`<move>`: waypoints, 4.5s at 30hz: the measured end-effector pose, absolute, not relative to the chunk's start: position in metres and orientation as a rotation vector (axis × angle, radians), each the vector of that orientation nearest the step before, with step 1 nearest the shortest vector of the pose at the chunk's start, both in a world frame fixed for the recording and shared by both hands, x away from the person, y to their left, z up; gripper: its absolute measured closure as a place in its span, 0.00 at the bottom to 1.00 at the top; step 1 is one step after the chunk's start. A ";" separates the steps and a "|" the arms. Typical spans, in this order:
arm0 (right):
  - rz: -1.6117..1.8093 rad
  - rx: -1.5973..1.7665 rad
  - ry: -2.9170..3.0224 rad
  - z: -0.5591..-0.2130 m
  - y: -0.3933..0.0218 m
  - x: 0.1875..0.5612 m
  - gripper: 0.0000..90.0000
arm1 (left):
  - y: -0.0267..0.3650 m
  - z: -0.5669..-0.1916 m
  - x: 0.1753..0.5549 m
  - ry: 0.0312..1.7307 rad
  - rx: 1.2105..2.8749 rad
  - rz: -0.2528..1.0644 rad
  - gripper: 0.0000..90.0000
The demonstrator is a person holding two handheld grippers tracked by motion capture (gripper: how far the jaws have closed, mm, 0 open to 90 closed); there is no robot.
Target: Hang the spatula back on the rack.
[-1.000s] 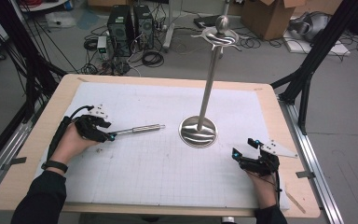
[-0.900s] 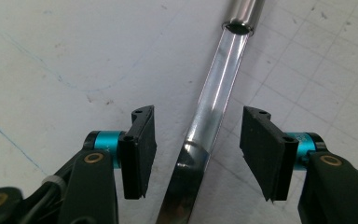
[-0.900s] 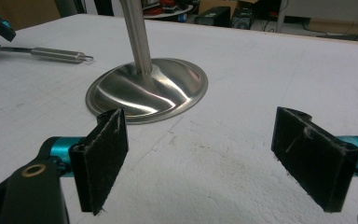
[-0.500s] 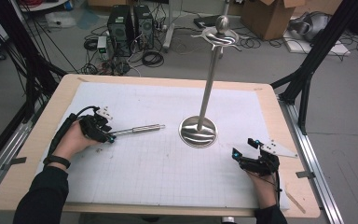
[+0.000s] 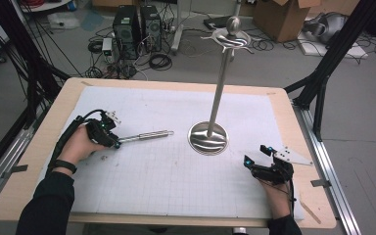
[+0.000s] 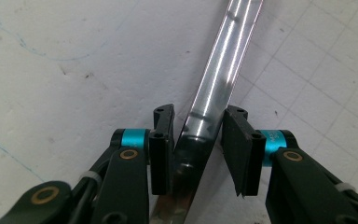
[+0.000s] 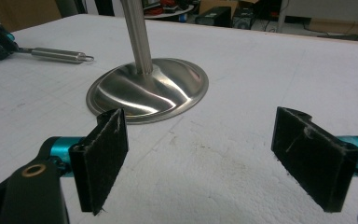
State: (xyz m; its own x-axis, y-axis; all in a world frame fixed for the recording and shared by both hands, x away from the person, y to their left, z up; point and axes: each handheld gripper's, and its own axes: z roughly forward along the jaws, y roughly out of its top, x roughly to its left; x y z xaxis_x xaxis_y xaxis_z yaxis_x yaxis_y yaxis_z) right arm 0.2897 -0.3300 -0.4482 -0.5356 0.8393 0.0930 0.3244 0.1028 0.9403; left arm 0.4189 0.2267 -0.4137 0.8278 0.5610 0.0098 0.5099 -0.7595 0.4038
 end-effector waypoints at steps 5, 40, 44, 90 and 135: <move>1.439 1.134 1.913 -0.448 -0.330 0.290 0.20 | 0.228 -0.414 0.420 0.795 2.618 0.170 0.73; 1.440 1.134 1.913 -0.448 -0.330 0.290 0.20 | 0.233 -0.394 0.398 0.730 2.467 0.194 0.83; 1.440 1.132 1.912 -0.448 -0.330 0.290 0.20 | 0.234 -0.382 0.389 0.702 2.421 0.210 0.83; 1.440 1.132 1.913 -0.448 -0.330 0.290 0.20 | 0.192 -0.304 0.354 0.389 1.790 0.321 0.83; 1.443 1.129 1.916 -0.448 -0.331 0.290 0.20 | 0.146 -0.296 0.401 0.298 1.713 0.200 0.83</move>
State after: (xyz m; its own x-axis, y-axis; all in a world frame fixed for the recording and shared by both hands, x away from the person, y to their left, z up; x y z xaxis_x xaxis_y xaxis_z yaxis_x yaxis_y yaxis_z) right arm 0.2903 -0.3306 -0.4483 -0.5407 0.8358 0.0955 0.3229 0.1014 0.9410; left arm 0.4009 0.1456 -0.2956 0.9504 0.3089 -0.0357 0.0838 -0.1439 0.9860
